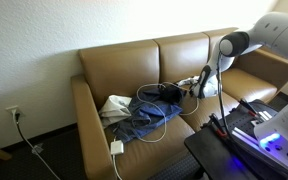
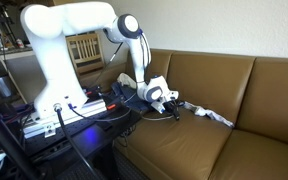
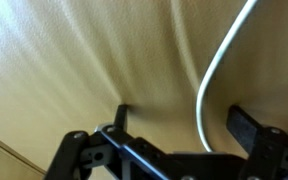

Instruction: Pick up part of the white cable from the couch and move it to the right.

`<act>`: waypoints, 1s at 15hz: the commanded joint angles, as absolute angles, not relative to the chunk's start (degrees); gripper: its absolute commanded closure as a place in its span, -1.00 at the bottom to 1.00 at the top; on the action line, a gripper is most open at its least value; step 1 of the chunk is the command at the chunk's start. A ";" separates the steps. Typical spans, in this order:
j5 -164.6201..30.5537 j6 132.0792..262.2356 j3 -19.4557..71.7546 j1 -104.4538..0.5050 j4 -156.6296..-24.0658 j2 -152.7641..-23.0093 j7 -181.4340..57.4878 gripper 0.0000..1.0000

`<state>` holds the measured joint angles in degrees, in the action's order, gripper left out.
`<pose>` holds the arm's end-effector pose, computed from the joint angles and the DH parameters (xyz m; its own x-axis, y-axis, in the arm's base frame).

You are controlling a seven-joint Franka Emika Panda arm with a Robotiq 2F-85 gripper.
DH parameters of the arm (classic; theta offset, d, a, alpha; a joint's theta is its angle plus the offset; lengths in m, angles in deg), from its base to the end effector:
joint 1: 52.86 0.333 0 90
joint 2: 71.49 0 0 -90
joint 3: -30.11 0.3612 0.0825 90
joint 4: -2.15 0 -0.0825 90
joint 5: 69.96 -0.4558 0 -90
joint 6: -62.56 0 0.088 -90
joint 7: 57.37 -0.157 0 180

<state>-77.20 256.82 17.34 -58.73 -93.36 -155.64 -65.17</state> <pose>0.5545 -0.2247 -0.2770 0.9017 -0.3093 0.3020 -0.3721 -0.9110 0.1777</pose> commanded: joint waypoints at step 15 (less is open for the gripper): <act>-77.92 244.92 21.60 -65.07 -84.90 -157.34 -65.39 1.00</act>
